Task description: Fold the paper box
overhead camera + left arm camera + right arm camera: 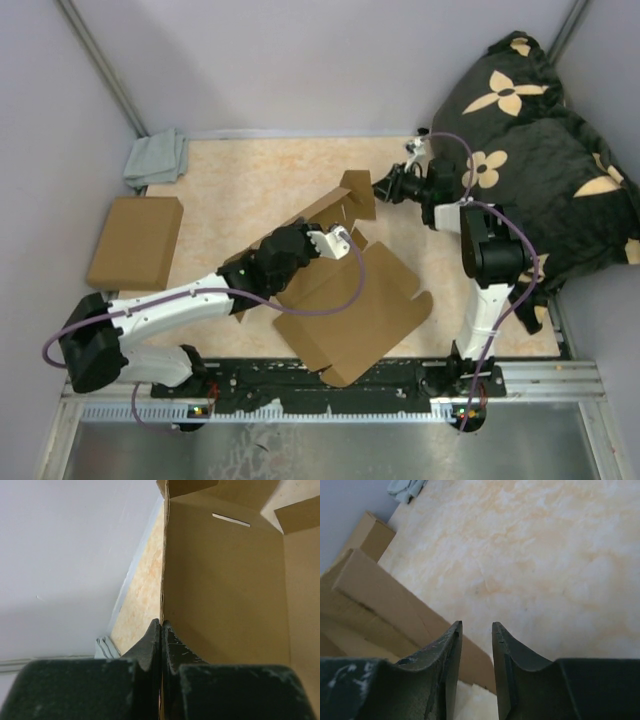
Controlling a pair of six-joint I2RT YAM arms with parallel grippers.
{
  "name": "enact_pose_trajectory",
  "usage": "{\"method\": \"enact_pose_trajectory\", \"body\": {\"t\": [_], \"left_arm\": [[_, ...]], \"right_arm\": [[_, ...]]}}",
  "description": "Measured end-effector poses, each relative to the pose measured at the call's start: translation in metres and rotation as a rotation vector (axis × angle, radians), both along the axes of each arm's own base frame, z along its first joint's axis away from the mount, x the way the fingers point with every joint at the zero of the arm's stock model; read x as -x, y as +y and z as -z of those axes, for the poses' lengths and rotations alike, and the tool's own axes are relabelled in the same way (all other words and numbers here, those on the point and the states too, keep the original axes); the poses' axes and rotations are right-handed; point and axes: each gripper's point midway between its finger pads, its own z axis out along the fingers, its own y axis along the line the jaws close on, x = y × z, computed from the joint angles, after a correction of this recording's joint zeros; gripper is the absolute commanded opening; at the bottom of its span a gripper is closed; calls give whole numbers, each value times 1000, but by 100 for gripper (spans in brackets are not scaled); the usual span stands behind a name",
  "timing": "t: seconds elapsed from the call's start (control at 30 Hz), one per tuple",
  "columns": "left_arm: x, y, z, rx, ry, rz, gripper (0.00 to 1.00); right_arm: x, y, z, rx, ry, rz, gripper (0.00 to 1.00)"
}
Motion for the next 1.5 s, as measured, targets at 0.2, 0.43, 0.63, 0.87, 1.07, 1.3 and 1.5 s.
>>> {"method": "enact_pose_trajectory", "body": {"t": [0.2, 0.43, 0.63, 0.87, 1.07, 1.3, 1.5], "left_arm": [[-9, -7, 22, -94, -1, -2, 0], [-11, -5, 21, -108, -13, -21, 0], [-10, -6, 19, -88, -9, -11, 0], [-5, -10, 19, -83, -4, 4, 0], [1, -13, 22, -103, 2, 13, 0], [5, -13, 26, -157, 1, -26, 0], [11, -16, 34, -204, 1, -45, 0]], "right_arm": [[52, -4, 41, 11, 100, -22, 35], [96, -9, 8, 28, 0, -34, 43], [109, -7, -10, 20, -71, -68, 45], [114, -1, -11, 2, -96, -127, 49], [123, 4, 2, -2, -78, -194, 55], [125, 3, 10, 37, -102, -216, 64], [127, 1, 14, 62, -138, -221, 66]]}}
